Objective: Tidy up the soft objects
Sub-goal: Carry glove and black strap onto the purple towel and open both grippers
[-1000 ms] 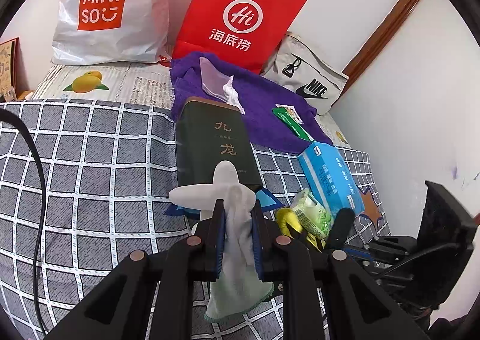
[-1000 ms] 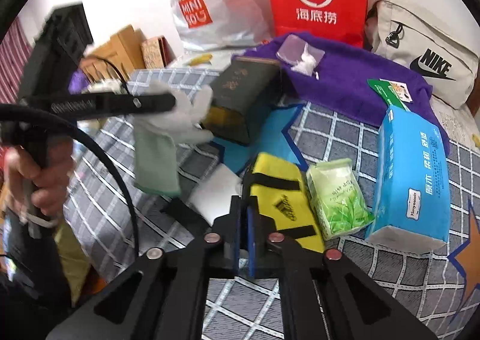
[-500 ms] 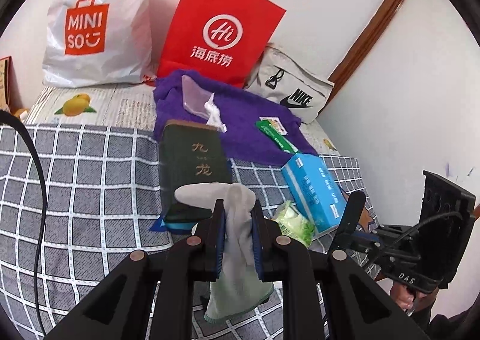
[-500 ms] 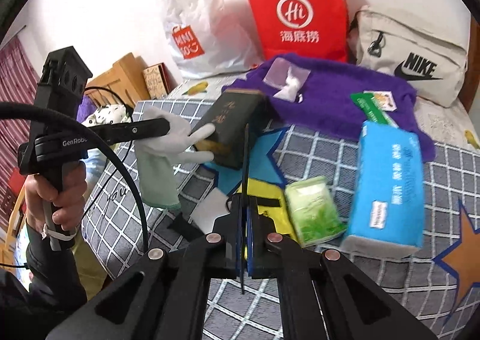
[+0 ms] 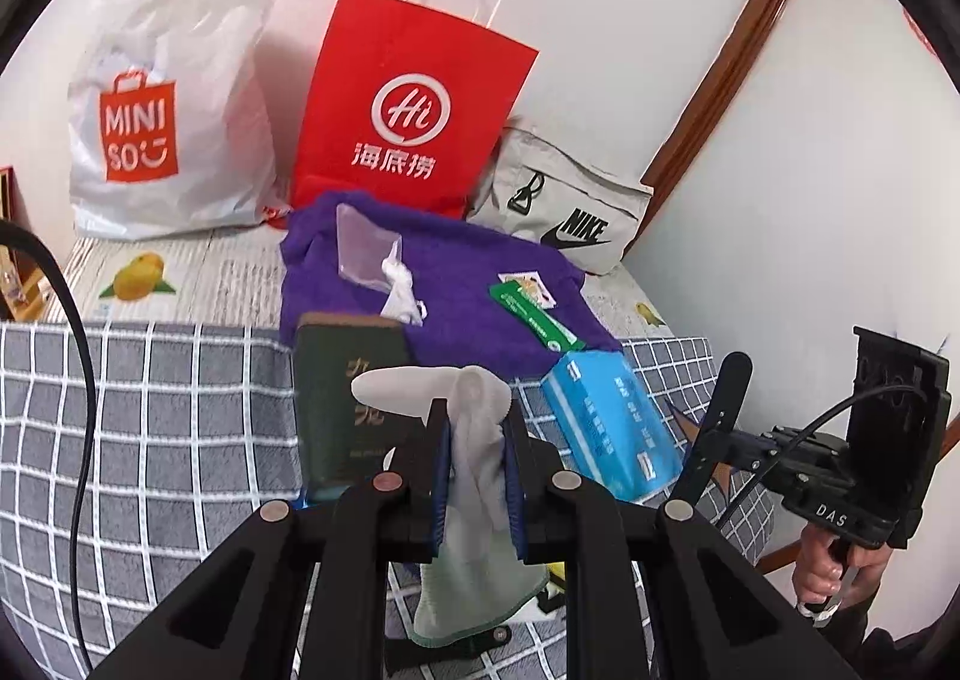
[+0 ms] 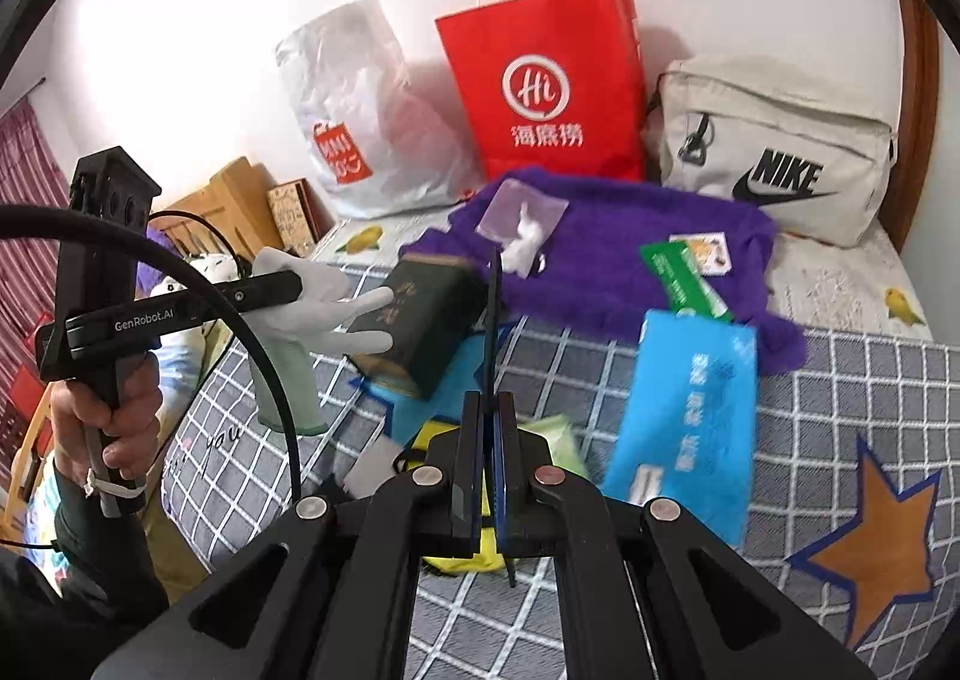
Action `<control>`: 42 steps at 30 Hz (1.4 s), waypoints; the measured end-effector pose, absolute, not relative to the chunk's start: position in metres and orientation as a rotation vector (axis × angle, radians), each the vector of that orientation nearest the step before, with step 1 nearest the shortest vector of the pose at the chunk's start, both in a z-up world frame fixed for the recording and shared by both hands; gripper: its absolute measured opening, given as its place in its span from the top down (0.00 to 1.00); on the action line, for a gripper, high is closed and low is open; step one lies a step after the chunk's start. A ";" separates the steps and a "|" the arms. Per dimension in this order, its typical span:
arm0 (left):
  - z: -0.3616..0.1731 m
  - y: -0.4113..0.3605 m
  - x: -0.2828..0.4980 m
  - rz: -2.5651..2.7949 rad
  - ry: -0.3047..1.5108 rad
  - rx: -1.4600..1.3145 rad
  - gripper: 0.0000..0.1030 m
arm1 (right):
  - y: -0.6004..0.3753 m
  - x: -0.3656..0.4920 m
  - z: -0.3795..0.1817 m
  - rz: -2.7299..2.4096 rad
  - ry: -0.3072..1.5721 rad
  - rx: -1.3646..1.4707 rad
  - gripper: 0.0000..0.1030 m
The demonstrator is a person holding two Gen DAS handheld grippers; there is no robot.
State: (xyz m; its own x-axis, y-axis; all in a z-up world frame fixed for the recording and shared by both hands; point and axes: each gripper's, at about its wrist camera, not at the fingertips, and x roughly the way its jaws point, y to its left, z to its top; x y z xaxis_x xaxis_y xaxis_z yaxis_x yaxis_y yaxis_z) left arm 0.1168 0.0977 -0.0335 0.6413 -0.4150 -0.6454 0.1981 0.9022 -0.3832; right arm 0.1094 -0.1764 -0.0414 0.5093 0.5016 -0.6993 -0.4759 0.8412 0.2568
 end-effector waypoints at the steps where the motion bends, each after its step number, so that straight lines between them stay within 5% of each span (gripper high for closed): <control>1: -0.032 0.096 0.120 -0.352 0.804 -0.285 0.85 | -0.179 0.113 -0.039 0.584 0.845 0.033 0.97; 24: -0.026 0.082 0.209 -0.343 0.805 -0.252 0.85 | -0.209 0.211 -0.028 0.549 0.841 0.131 0.97; 42: -0.044 0.092 0.273 -0.334 0.839 -0.279 0.85 | -0.172 0.336 -0.076 0.578 1.000 0.149 0.97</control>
State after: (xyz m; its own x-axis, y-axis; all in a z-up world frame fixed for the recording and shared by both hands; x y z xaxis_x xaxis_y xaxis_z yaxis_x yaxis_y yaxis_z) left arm 0.2729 0.0918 -0.0437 0.6217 -0.3953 -0.6762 0.1783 0.9121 -0.3692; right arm 0.3361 -0.1720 -0.0759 0.4048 0.5220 -0.7508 -0.3892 0.8413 0.3751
